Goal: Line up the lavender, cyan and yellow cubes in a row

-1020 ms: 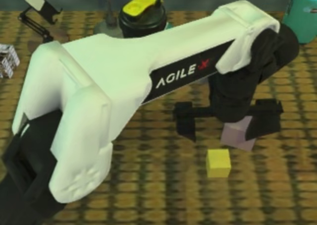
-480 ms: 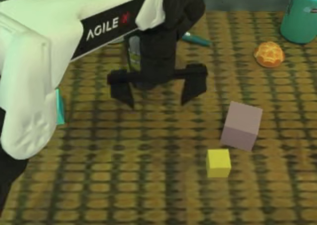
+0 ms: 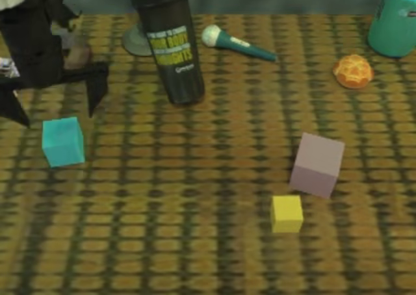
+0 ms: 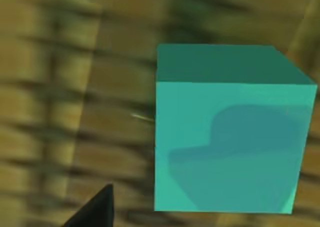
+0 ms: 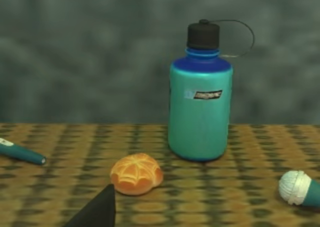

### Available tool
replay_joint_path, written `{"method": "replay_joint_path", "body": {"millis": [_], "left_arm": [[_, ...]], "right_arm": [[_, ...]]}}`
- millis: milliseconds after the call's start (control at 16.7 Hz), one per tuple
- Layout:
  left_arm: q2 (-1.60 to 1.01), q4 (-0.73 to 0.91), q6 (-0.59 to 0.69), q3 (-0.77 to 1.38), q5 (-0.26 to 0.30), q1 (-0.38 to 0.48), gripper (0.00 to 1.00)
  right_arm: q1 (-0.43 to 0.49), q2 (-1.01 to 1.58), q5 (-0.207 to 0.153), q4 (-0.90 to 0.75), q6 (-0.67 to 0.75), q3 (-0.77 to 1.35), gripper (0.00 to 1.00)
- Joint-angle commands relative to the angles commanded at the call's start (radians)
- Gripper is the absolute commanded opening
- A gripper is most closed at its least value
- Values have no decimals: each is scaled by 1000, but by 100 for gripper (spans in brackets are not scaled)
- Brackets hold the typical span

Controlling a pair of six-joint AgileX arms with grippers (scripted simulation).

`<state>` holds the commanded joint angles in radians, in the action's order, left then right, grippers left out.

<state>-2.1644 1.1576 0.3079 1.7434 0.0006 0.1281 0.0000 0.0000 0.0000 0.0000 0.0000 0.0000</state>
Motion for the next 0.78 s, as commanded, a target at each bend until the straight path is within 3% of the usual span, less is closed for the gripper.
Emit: {"method": "replay_joint_path", "body": {"millis": [120, 480, 780], "left_arm": [[20, -14, -34, -26, 2, -34, 100], [12, -28, -35, -35, 1, -34, 100], [-48, -187, -37, -131, 3, -37, 100]], "right_arm": [[0, 0, 0, 0, 0, 0, 100], [0, 0, 0, 0, 0, 0, 100], [0, 0, 0, 0, 0, 0, 100]]}}
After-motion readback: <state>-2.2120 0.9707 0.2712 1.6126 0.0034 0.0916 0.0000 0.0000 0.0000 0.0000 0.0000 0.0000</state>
